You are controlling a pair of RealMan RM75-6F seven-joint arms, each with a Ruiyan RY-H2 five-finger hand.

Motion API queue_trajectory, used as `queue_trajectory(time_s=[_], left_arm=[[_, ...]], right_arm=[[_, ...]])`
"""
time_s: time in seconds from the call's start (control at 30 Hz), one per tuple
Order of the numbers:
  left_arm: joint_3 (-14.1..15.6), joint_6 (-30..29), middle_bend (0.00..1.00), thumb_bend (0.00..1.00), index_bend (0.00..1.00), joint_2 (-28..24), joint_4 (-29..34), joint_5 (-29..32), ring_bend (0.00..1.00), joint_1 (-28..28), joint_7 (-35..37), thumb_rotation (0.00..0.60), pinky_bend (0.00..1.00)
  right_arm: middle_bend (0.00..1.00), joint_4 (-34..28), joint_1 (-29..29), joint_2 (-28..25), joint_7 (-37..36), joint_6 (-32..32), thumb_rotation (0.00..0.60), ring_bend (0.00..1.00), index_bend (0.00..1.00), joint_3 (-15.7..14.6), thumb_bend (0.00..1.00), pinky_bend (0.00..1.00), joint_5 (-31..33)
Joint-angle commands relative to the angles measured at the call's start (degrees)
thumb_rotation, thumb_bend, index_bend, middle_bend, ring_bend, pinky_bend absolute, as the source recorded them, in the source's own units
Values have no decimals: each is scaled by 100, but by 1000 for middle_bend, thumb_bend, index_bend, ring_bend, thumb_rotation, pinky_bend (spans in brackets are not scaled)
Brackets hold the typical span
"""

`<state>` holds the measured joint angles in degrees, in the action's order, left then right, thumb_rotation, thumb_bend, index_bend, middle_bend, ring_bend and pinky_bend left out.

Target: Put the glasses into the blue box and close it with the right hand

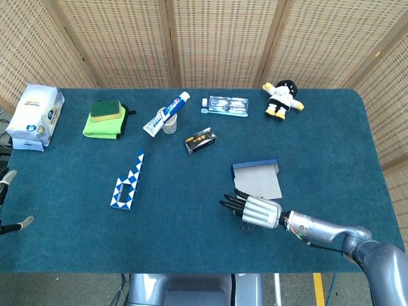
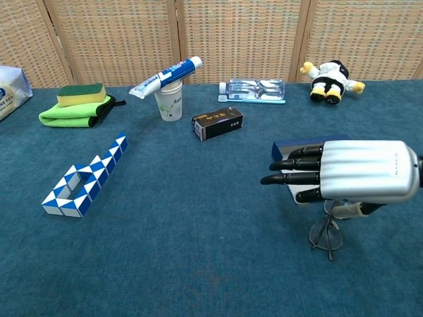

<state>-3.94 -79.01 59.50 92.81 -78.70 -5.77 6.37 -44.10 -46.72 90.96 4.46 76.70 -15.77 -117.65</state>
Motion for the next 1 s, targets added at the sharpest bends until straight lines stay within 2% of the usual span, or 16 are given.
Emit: queue_trajectory(time_s=[0.03, 0.43, 0.87, 1.0], left_arm=[[-1, 3, 0, 0, 0, 3, 3, 8, 0, -2, -9, 600, 0], [4, 16, 0, 0, 0, 16, 9, 15, 0, -10, -52, 600, 0], [3, 33, 0, 0, 0, 25, 28, 44, 0, -14, -90, 600, 0], [3, 53, 0, 0, 0, 33, 28, 57, 0, -24, -106, 600, 0]], right_arm=[[38, -91, 24, -69, -27, 47, 600, 0, 392, 19, 363, 187, 30], [38, -529, 119, -355, -50, -136, 600, 0, 392, 5, 363, 187, 171], [38, -382, 187, -203, -171, -504, 600, 0, 392, -4, 364, 187, 294], [39, -348, 188, -163, -222, -503, 600, 0, 419, -16, 401, 187, 272]])
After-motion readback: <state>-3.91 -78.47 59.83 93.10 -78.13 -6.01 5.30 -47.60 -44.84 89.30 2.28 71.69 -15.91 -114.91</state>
